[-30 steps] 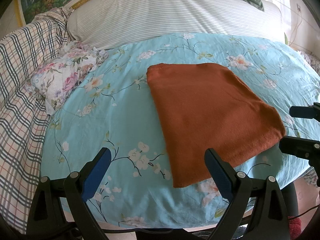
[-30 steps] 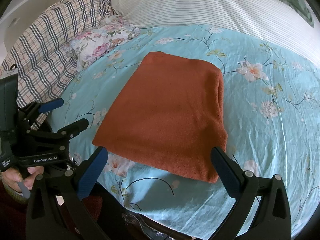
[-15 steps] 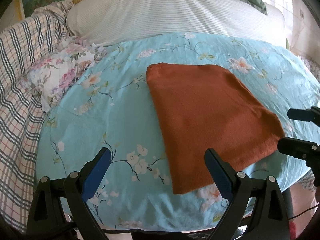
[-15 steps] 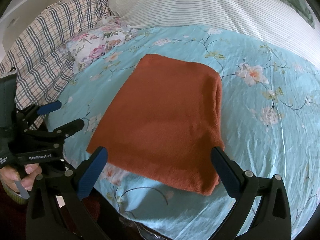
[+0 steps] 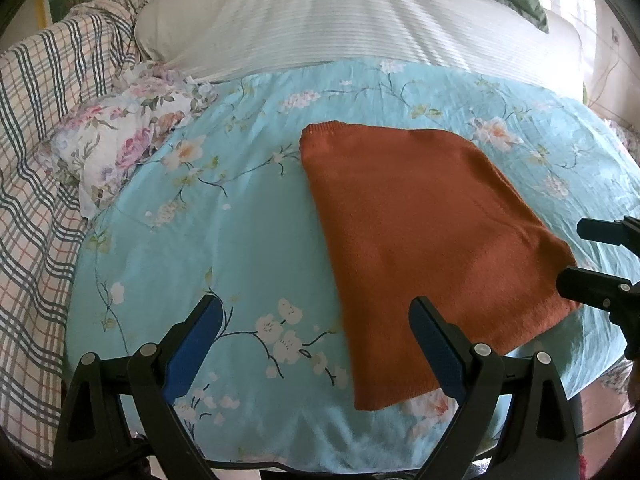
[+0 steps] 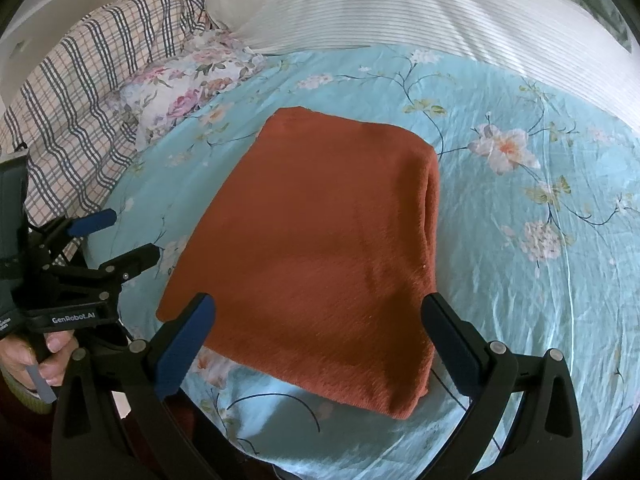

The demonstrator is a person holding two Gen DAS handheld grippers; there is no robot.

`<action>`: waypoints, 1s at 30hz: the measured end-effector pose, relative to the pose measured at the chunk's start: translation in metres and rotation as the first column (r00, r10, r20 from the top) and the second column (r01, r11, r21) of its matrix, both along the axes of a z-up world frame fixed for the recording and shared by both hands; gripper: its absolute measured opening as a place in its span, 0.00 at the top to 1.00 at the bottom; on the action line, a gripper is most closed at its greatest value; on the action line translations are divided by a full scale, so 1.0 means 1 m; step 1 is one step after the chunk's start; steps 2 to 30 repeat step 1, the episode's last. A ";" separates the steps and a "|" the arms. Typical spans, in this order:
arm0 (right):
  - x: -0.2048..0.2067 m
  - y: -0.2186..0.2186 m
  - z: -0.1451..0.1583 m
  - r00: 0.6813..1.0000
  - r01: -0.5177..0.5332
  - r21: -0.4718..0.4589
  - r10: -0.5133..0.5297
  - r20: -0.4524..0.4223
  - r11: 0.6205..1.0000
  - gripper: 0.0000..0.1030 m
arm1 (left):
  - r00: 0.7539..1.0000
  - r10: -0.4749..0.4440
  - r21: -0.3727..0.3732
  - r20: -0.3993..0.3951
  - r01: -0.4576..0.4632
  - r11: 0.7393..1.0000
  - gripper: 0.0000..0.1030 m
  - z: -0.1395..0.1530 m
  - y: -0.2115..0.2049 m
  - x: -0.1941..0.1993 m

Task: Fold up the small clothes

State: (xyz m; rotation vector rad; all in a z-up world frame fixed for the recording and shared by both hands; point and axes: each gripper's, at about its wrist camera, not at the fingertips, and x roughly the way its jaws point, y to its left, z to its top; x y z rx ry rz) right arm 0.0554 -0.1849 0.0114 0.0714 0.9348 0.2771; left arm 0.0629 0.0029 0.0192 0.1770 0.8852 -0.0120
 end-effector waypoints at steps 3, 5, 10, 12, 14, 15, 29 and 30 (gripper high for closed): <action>0.000 0.000 -0.001 1.000 0.003 0.002 -0.003 -0.001 1.000 0.01 | 1.000 0.001 -0.005 -0.004 -0.001 1.000 0.08 -0.001 0.000 0.000; 0.000 0.000 -0.001 1.000 0.003 0.002 -0.003 -0.001 1.000 0.01 | 1.000 0.001 -0.005 -0.004 -0.001 1.000 0.08 -0.001 0.000 0.000; 0.000 0.000 -0.001 1.000 0.003 0.002 -0.003 -0.001 1.000 0.01 | 1.000 0.001 -0.005 -0.004 -0.001 1.000 0.08 -0.001 0.000 0.000; 0.000 0.000 -0.001 1.000 0.003 0.002 -0.003 -0.001 1.000 0.01 | 1.000 0.001 -0.005 -0.004 -0.001 1.000 0.08 -0.001 0.000 0.000; 0.000 0.000 -0.001 1.000 0.003 0.002 -0.003 -0.001 1.000 0.01 | 1.000 0.001 -0.005 -0.004 -0.001 1.000 0.08 -0.001 0.000 0.000; 0.000 0.000 -0.001 1.000 0.003 0.002 -0.003 -0.001 1.000 0.01 | 1.000 0.001 -0.005 -0.004 -0.001 1.000 0.08 -0.001 0.000 0.000; 0.000 0.000 -0.001 1.000 0.003 0.002 -0.003 -0.001 1.000 0.01 | 1.000 0.001 -0.005 -0.004 -0.001 1.000 0.08 -0.001 0.000 0.000; 0.000 0.000 -0.001 1.000 0.003 0.002 -0.003 -0.001 1.000 0.01 | 1.000 0.001 -0.005 -0.004 -0.001 1.000 0.08 -0.001 0.000 0.000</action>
